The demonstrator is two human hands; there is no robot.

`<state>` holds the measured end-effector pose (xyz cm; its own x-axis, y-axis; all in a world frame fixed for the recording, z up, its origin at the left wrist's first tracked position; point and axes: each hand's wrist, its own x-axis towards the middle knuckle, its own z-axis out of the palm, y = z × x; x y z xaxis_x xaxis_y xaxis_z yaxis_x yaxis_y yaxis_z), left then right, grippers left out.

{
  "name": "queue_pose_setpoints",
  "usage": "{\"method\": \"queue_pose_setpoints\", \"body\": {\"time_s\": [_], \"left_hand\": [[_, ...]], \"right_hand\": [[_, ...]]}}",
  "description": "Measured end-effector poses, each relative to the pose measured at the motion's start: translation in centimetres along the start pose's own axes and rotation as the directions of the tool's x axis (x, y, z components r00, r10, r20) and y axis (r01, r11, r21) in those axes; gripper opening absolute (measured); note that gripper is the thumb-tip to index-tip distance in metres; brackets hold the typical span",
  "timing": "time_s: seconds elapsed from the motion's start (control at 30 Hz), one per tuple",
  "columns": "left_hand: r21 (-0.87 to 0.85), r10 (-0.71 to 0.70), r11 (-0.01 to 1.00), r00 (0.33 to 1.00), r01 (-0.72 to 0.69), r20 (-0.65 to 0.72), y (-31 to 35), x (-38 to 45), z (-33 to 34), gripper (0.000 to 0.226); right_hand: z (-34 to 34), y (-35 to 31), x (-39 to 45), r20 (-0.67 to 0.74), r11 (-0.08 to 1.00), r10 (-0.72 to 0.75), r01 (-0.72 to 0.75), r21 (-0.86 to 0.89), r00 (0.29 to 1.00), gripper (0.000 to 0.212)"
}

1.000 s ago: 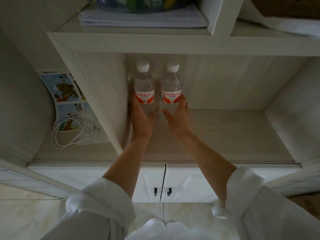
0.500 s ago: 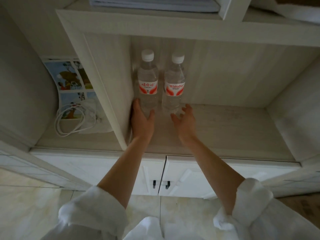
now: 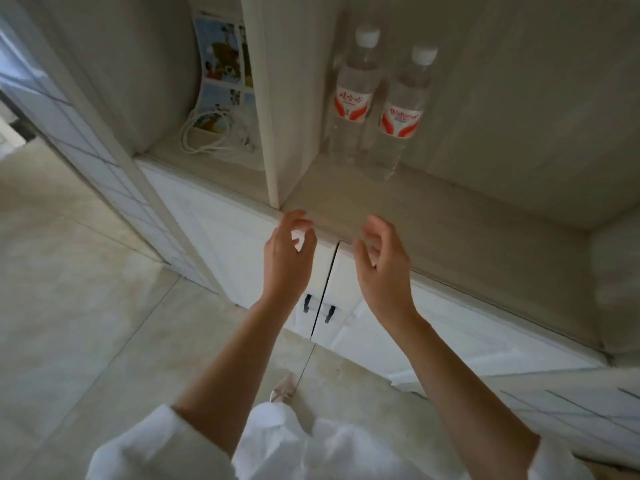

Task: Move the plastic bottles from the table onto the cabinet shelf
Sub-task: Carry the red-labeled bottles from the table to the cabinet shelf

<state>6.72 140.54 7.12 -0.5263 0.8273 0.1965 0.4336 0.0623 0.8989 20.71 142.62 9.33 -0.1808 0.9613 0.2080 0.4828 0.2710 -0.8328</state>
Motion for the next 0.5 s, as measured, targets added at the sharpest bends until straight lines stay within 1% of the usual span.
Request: {"method": "queue_pose_setpoints", "body": {"time_s": [0.07,0.1,0.17,0.23,0.3,0.37,0.43,0.5], "left_hand": [[0.002,-0.035,0.999,0.999,0.035,0.028,-0.6,-1.0,-0.5,0.023],[0.009,-0.046,0.999,0.999,0.046,0.021,-1.0,-1.8,-0.7,0.022],[0.003,-0.123,0.992,0.986,0.124,-0.109,-1.8,-6.0,-2.6,0.020],[-0.015,-0.210,0.977,0.958,0.211,-0.194,-2.7,-10.0,-4.9,0.021],[0.005,-0.292,0.952,0.915,0.306,-0.279,-3.7,-14.1,-7.6,0.021],[0.020,-0.367,0.915,0.852,0.403,-0.373,-4.7,-18.0,-10.4,0.018],[0.018,-0.416,0.878,0.781,0.478,-0.465,-5.4,-21.8,-13.2,0.016],[0.014,-0.432,0.849,0.710,0.528,-0.556,-5.9,-25.6,-15.9,0.015]], "right_hand": [[0.2,-0.7,-0.9,0.012,1.000,0.010,-0.010,-0.021,1.000,0.038],[0.3,-0.8,-1.6,0.045,1.000,0.025,-0.024,-0.019,0.999,0.038],[0.9,-0.8,-4.5,0.223,1.000,-0.001,0.001,0.001,0.975,0.039],[1.7,-0.7,-7.0,0.343,1.000,-0.025,0.019,0.021,0.939,0.038],[2.8,-1.2,-9.3,0.439,0.997,-0.066,0.049,0.051,0.896,0.036],[4.1,-1.9,-11.7,0.533,0.994,-0.105,0.073,0.081,0.840,0.034],[5.5,-2.8,-14.2,0.629,0.989,-0.149,0.110,0.101,0.763,0.034],[7.1,-4.0,-16.9,0.717,0.978,-0.205,0.164,0.127,0.666,0.034]]}}
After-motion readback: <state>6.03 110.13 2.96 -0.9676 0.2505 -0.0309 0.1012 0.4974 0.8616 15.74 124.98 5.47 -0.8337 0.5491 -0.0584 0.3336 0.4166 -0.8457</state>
